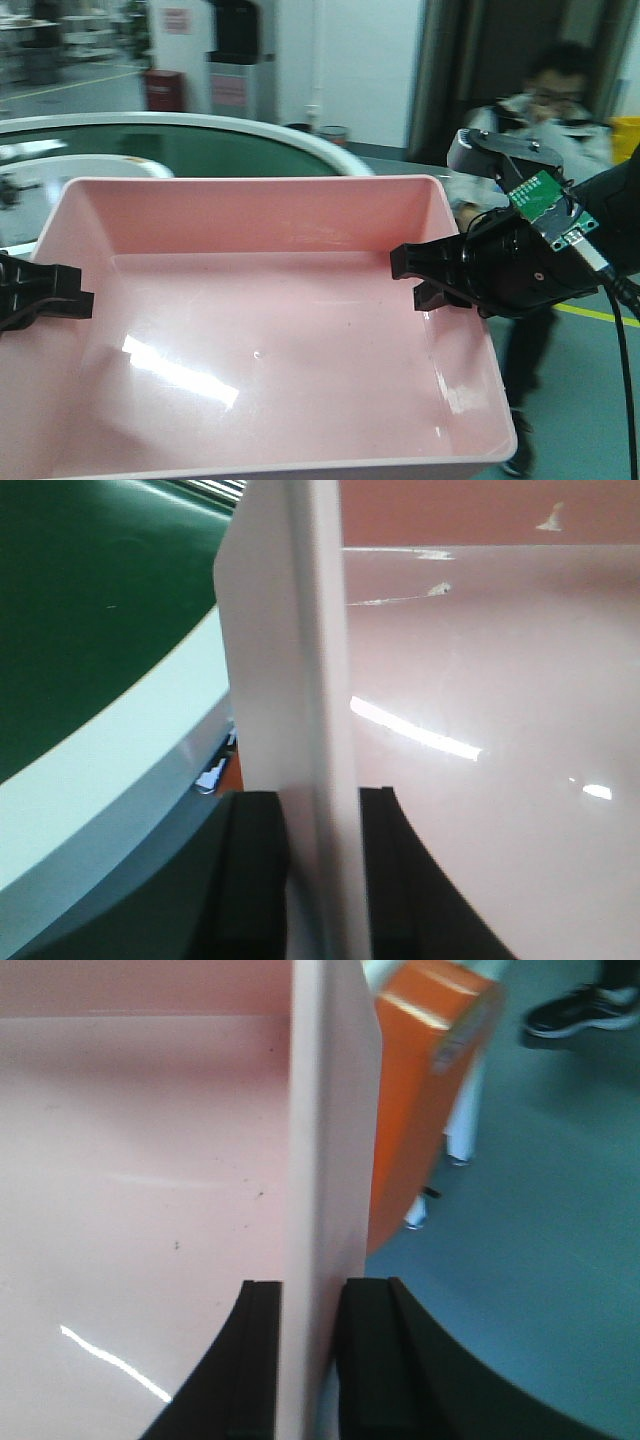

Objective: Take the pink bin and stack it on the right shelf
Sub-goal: 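Hold the pink bin with both grippers while the base drives to the table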

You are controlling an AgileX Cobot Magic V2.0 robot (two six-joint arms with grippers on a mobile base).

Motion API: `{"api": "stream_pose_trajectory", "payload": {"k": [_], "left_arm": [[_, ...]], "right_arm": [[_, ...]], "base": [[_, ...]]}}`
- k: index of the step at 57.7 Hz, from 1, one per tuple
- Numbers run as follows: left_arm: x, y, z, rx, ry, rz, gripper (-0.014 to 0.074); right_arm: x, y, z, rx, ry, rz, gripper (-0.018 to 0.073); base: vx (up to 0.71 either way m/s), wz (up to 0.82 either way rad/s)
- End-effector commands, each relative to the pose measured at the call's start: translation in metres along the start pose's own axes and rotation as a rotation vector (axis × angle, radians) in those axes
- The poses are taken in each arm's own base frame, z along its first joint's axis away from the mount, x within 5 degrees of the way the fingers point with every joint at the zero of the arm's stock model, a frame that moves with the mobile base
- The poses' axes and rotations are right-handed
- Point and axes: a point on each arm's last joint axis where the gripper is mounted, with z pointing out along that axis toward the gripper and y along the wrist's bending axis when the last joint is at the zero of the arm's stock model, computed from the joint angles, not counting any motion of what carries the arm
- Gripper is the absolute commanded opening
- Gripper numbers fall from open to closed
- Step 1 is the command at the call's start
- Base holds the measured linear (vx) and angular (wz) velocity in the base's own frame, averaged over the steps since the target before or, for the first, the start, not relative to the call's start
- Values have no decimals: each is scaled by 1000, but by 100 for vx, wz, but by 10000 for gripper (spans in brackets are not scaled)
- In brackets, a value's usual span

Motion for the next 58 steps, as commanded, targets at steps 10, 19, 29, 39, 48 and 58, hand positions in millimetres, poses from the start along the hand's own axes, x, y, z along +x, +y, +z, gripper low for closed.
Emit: {"api": "stream_pose_trajectory", "payload": {"k": [10, 19, 29, 39, 48, 58], "left_arm": [[-11, -10, -18, 44, -116, -5, -1], [-11, -10, -18, 45, -114, -5, -1], [-10, -11, -18, 46, -102, -5, -1], [-10, -11, -18, 46, -102, -5, -1], [-10, -11, -18, 46, -102, -5, -1], [-10, -11, -18, 46, -102, -5, -1]], "right_arm": [[-15, 1, -25, -21, -157, -10, -8], [-15, 2, -25, -23, -159, -10, -8], [-15, 2, -25, -23, -159, -10, -8], [-15, 2, -25, -23, -159, -10, -8], [-15, 2, -25, -23, -159, -10, -8], [-15, 2, -25, -23, -159, -10, -8]], "base": [[-5, -85], [3, -76], [13, -64], [21, -59], [27, -55], [33, -45]]}}
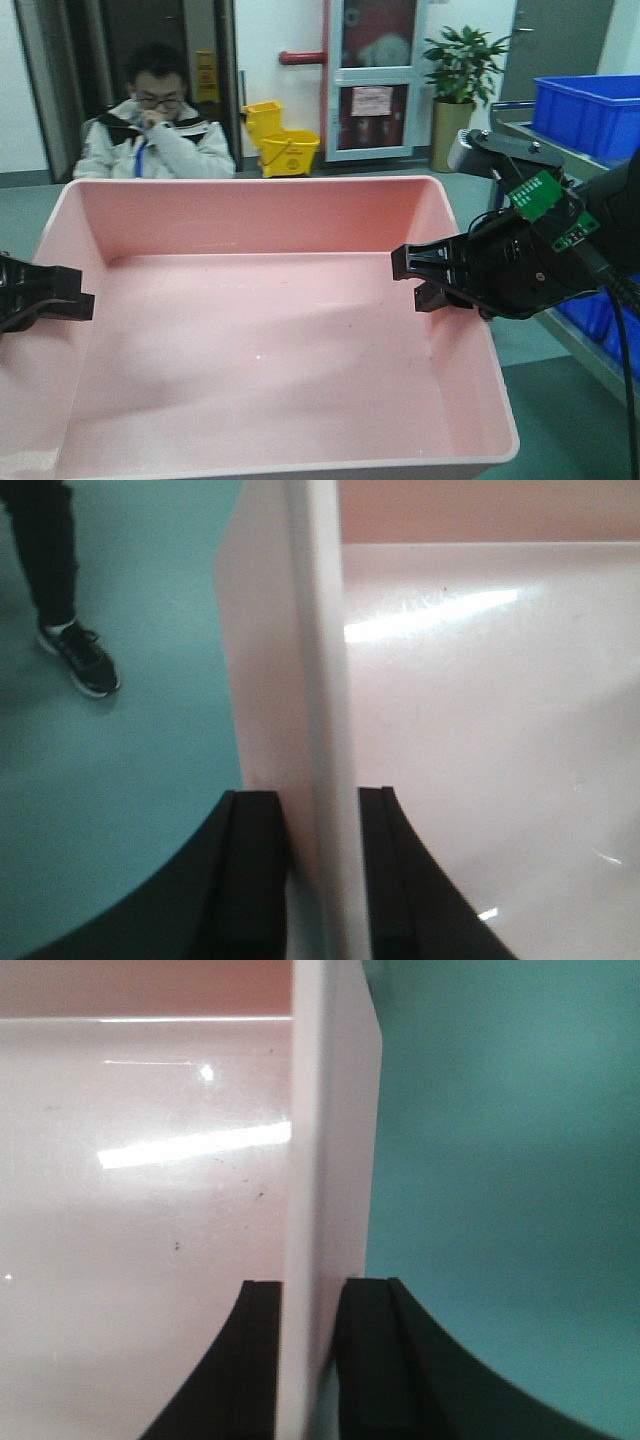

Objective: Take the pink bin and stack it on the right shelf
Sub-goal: 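Hold the pink bin with both grippers while the base drives to the table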

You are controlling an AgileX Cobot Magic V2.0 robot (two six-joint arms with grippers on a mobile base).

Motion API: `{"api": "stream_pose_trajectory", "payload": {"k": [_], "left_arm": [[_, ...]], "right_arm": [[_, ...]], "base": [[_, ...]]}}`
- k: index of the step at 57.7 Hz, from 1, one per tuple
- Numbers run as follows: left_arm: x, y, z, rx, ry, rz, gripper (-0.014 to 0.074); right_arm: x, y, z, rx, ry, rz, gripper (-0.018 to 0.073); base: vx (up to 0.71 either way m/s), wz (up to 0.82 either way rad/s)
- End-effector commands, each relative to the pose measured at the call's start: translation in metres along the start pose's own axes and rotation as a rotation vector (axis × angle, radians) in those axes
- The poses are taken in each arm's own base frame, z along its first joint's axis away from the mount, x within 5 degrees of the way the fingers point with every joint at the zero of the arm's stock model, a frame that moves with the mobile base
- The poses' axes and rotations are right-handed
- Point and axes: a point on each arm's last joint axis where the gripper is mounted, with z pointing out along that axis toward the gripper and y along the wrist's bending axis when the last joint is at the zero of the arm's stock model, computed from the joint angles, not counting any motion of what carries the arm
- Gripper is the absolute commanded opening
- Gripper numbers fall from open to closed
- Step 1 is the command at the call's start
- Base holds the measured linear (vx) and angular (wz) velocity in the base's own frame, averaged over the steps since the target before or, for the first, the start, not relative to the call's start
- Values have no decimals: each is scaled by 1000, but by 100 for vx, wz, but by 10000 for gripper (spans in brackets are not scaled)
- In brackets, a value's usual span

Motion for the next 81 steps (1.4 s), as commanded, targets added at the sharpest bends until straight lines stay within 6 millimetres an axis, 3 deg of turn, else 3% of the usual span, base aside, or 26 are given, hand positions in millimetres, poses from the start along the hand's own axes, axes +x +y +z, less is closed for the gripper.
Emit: {"api": "stream_pose_trajectory", "payload": {"k": [1, 58, 81], "left_arm": [[-11, -10, -18, 45, -109, -4, -1], [-11, -10, -18, 45, -109, -4, -1], [-11, -10, -18, 45, -109, -4, -1]], "right_arm": [[-15, 2, -26, -24, -161, -9, -8], [-15, 2, -25, -25, -163, -9, -8], [-15, 2, -25, -25, -163, -9, -8]], "base": [[37, -37], [45, -18], [46, -47]]}}
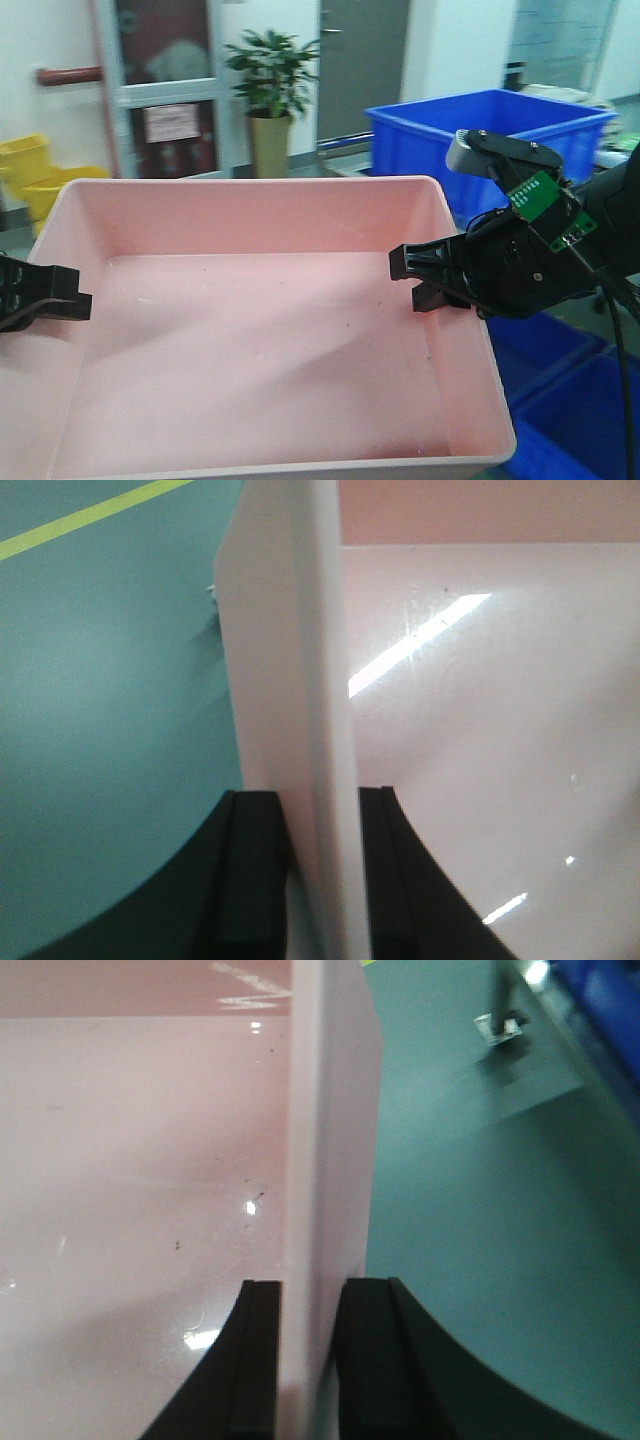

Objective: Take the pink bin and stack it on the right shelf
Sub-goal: 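Hold the pink bin with both grippers while the base drives to the table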

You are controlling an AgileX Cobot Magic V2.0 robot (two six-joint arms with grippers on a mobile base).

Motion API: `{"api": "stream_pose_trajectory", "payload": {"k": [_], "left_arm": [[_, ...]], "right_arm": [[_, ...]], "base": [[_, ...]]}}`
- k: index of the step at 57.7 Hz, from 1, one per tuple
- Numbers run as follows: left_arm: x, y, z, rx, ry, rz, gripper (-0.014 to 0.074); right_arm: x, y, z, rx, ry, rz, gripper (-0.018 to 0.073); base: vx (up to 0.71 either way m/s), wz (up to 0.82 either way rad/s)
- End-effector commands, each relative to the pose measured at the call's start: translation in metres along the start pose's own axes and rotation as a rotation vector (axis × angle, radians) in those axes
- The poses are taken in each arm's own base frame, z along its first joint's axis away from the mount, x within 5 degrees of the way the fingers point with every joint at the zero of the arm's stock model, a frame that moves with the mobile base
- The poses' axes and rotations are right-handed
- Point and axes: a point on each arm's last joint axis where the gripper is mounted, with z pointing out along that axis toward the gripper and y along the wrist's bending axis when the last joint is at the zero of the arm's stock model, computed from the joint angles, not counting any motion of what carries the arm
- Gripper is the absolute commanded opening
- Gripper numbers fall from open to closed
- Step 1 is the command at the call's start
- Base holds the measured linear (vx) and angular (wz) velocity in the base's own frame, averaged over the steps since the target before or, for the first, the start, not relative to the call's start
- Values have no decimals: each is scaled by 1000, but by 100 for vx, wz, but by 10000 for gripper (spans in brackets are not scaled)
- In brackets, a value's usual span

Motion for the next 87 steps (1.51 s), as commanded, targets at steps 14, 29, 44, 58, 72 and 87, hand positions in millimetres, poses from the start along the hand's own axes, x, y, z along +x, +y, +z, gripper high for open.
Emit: {"api": "stream_pose_trajectory", "payload": {"k": [14, 29, 44, 58, 72, 87], "left_arm": [[-11, -10, -18, 44, -111, -4, -1], [-11, -10, -18, 44, -111, -4, -1], [-11, -10, -18, 44, -111, -4, -1], [-11, -10, -18, 44, -111, -4, -1], [-11, -10, -17, 44, -111, -4, -1], [-11, -10, -17, 44, -111, -4, -1]], "right_arm": [[-15, 1, -25, -22, -162, -11, -8], [-15, 1, -25, -22, -162, -11, -8], [-15, 2, -25, -22, -160, -10, -8], [-15, 1, -25, -21, -161, -11, -8], [-15, 1, -25, -21, -161, -11, -8], [-15, 1, -25, -21, -161, -11, -8]], "base": [[44, -81], [41, -90], [37, -77], [34, -63], [28, -51], [23, -39]]}}
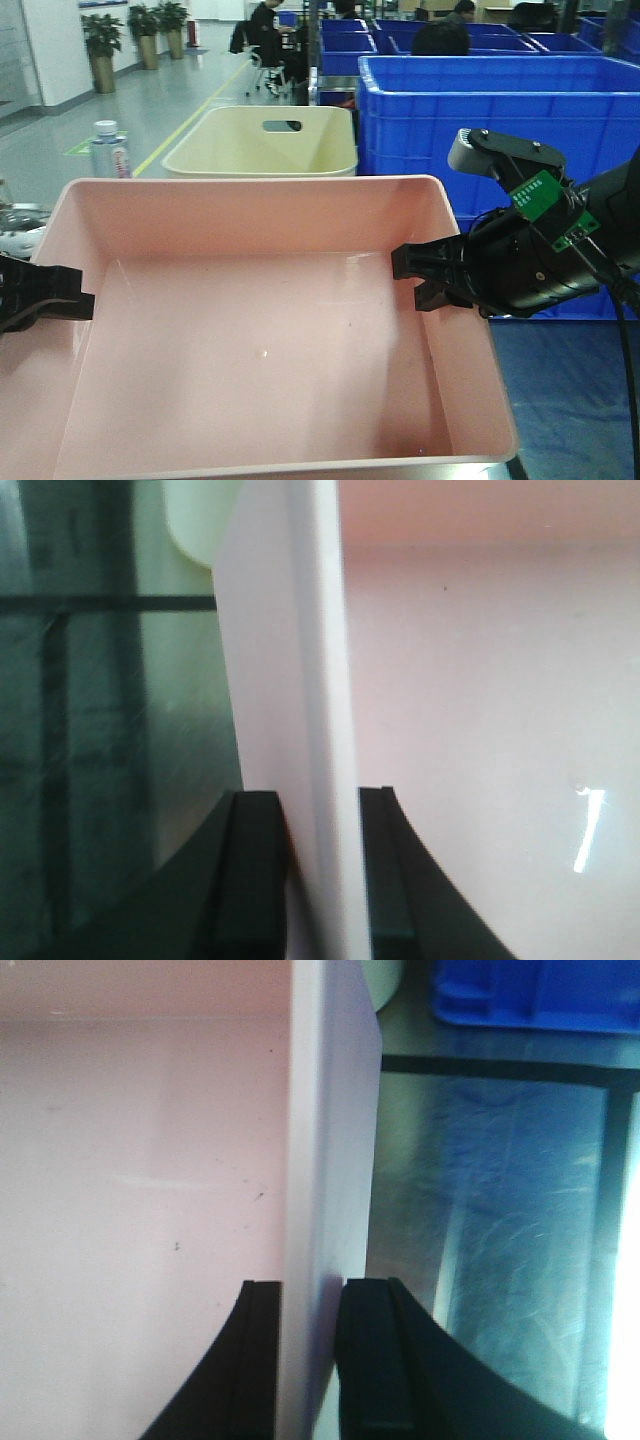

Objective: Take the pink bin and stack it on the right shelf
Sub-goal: 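Hold the pink bin with both grippers while the base drives to the table, then lower the pink bin onto the table with both grippers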

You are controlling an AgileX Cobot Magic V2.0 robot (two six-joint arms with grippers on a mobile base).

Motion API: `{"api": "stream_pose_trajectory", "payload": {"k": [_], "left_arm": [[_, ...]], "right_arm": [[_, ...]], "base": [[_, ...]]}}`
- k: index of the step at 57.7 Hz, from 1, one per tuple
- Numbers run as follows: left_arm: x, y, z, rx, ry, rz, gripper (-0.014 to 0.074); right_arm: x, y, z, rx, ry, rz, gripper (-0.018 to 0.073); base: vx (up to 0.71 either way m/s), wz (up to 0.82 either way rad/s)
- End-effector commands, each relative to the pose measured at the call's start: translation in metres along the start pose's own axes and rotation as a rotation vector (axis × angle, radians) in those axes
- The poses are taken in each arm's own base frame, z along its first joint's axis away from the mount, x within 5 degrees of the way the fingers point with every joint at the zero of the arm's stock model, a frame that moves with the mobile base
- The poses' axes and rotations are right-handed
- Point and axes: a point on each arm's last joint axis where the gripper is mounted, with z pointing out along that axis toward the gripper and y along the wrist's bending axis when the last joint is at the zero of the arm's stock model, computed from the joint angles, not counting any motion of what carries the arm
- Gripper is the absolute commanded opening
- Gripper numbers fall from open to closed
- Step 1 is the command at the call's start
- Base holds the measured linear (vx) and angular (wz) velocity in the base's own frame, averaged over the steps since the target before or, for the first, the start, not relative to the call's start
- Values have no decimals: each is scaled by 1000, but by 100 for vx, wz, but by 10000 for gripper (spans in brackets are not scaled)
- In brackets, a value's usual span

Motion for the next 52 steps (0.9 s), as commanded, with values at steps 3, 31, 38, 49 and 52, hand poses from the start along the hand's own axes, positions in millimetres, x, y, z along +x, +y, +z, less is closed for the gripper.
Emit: {"api": "stream_pose_trajectory", "payload": {"k": [3, 31, 38, 49, 52], "left_arm": [[-11, -10, -18, 44, -109, -4, -1], [-11, -9, -13, 42, -98, -8, -1], [-11, -9, -13, 42, -97, -8, -1], [-11, -9, -13, 42, -102, -9, -1], [-11, -9, -13, 42, -102, -9, -1]], "right_arm": [[-15, 2, -25, -24, -161, -9, -8], [-15, 2, -25, -24, -161, -9, -8], [-15, 2, -25, -24, -161, -9, -8], [-15, 2, -25, -26, -161, -7, -8], [-15, 2, -25, -26, -161, -7, -8]], "base": [[18, -29], [8, -9], [0, -1], [0, 0], [0, 0]]}}
